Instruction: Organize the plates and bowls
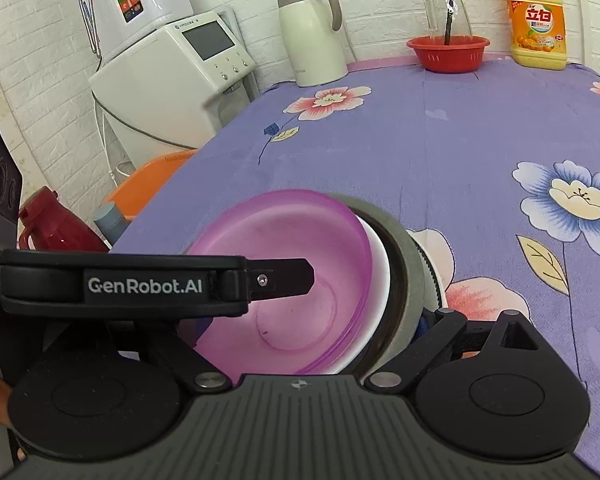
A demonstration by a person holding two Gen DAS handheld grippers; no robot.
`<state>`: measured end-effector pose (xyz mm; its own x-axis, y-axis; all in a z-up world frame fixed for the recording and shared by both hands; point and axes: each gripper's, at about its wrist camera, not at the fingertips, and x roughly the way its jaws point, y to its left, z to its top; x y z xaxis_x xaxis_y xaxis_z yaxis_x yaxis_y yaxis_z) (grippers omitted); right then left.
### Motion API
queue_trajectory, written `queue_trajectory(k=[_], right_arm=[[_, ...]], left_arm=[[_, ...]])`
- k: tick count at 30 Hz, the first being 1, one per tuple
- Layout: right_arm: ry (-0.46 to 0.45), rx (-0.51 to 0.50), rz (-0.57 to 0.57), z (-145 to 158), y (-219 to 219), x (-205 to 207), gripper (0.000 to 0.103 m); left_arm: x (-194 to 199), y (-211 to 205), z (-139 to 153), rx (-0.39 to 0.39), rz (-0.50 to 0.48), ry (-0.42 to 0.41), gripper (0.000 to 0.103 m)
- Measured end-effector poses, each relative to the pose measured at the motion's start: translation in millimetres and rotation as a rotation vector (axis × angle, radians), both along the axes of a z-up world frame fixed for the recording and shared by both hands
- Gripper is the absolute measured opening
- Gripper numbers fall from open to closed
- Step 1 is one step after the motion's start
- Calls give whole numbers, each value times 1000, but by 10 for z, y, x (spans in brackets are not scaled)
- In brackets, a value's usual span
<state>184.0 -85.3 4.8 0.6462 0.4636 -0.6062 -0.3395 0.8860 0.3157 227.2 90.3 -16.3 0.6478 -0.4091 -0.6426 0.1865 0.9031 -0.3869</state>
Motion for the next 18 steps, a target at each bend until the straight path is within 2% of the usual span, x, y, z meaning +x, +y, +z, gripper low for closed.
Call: queue_trajectory(k=[3, 5, 6, 10, 12, 15, 18], right_arm=[[-2, -1, 13, -3, -1, 29, 103], [-1, 7, 23, 0, -23, 45, 103], [-2, 16, 21, 3, -37, 51, 103], [-26, 1, -3, 25, -7, 42, 103], [-33, 8, 1, 24, -19, 36, 103], [-108, 15, -70, 122, -144, 2, 103], [-124, 26, -103, 179, -275, 37, 103]], left_arm=[[7, 12, -6, -13, -1, -6, 66], [5, 34, -5, -36, 5, -5, 79], [-6, 46, 11, -45, 15, -15, 93], [-29, 13, 141, -23, 35, -88, 95], [-32, 25, 179, -29, 46, -101, 97], [-24, 44, 224, -35, 69, -115, 98], [-4, 43, 283, -39, 107, -138, 99]])
